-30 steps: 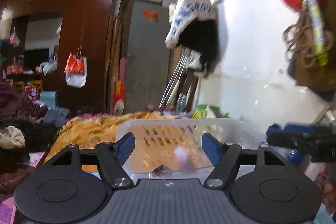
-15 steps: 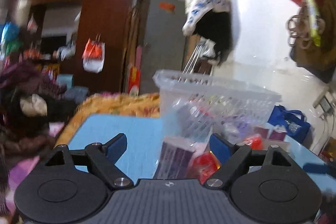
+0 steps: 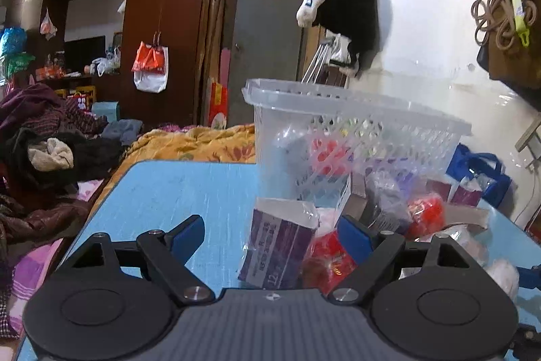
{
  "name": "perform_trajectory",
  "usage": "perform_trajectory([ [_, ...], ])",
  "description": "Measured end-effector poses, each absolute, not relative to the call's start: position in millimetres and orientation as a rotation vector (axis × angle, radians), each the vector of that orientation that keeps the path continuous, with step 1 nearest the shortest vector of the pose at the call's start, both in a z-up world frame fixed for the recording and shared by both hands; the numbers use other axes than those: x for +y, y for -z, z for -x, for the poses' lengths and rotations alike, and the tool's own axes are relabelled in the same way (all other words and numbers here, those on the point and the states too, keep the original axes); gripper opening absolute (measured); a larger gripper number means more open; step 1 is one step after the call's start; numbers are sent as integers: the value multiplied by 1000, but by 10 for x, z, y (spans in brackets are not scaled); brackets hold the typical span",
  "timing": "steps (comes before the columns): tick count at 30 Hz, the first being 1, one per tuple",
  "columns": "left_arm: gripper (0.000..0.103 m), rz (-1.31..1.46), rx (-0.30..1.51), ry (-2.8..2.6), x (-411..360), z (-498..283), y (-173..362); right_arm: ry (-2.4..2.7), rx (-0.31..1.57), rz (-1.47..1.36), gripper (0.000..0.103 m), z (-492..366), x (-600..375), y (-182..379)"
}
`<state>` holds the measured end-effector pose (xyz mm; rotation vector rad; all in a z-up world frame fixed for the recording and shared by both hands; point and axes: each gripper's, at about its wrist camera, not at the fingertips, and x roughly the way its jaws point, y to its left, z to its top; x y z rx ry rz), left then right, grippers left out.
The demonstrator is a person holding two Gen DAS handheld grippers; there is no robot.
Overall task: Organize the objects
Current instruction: 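Grasp the purple-and-white box with the left gripper while the right gripper grasps the wrapped roll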
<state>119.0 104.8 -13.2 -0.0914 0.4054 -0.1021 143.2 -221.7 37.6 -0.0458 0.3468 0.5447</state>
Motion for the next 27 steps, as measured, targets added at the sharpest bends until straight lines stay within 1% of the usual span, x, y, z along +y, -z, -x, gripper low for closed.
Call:
perform_trajectory([
  [1,88,89,410,102,1041,-1197,131,-552,351,45,77,-1429,-2222,-376],
  [4,86,80,437,108,1025,-1246,138,-557,335,53,77,-1393,-2241,-407],
  [5,80,77,452,112,1019,-1276,143,-560,327,57,77,-1377,-2249,-425],
  [6,67,77,467,118,1016,-1296,152,-564,320,59,77,-1363,-2259,-442],
  [7,58,81,478,122,1019,-1307,161,-568,312,57,77,-1350,-2276,-462],
  [8,52,90,485,128,1031,-1313,173,-572,300,51,77,-1334,-2301,-486],
  [12,51,136,429,128,1107,-1237,166,-578,254,35,77,-1297,-2392,-592],
  [18,51,121,373,151,1069,-1163,151,-558,209,16,77,-1320,-2524,-678],
  [27,51,158,355,161,1129,-1165,148,-537,180,-17,77,-1369,-2640,-731],
])
